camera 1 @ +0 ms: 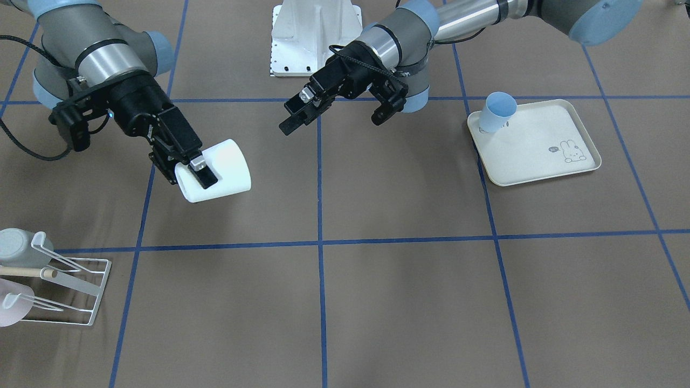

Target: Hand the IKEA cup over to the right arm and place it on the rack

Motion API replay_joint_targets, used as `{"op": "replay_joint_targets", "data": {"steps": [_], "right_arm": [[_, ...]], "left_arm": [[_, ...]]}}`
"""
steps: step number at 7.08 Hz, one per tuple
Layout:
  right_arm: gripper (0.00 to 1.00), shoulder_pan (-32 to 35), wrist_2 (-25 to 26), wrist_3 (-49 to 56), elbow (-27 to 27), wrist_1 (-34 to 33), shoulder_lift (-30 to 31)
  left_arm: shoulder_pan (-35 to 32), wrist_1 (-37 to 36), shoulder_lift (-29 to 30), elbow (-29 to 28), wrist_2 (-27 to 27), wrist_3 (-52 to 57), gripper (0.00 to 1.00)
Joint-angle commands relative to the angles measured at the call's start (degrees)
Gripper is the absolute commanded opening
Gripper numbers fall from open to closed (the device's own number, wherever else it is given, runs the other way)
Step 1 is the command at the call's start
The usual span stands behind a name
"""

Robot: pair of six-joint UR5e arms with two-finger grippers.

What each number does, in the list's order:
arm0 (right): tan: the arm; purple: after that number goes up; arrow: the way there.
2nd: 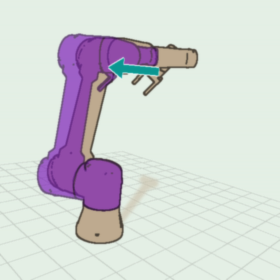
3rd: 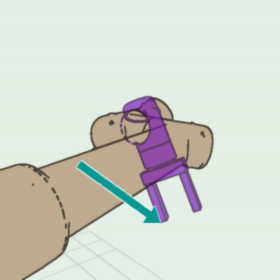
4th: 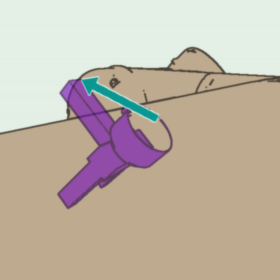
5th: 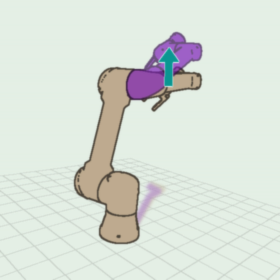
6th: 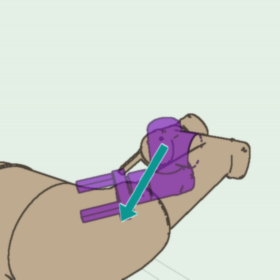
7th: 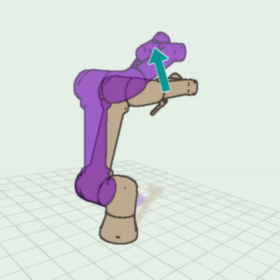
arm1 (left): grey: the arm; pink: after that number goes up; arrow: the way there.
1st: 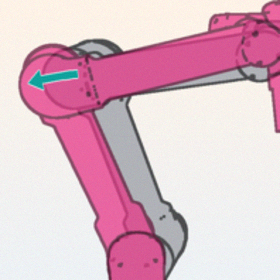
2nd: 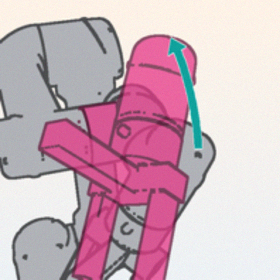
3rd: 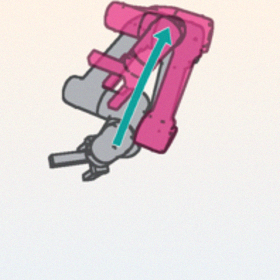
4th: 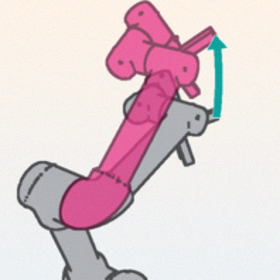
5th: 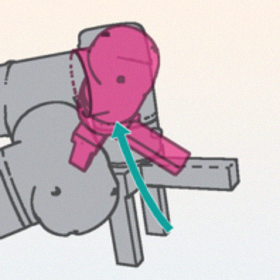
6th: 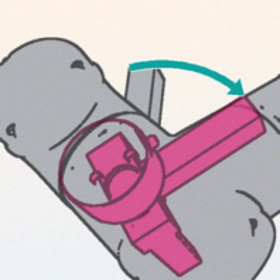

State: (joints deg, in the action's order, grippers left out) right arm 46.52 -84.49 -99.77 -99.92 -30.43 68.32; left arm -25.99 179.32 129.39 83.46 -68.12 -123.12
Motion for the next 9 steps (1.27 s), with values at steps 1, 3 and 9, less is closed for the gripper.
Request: {"op": "replay_joint_targets", "data": {"steps": [1, 3, 9], "right_arm": [[0.00, 2.26, 6.04, 12.52, 0.07, -9.78, -0.12], [0.00, 3.31, 14.14, 21.07, 2.52, -16.48, -0.64], [0.00, 9.29, 21.91, 37.42, 18.43, -24.77, -5.83]], "left_arm": [[-4.39, -7.26, -1.94, 0.82, -6.11, 4.72, 1.00], [-9.40, -19.11, -2.82, 3.53, -13.32, 7.96, 1.00], [-13.38, -51.61, -3.00, 14.98, -19.68, 22.66, 1.00]]}}
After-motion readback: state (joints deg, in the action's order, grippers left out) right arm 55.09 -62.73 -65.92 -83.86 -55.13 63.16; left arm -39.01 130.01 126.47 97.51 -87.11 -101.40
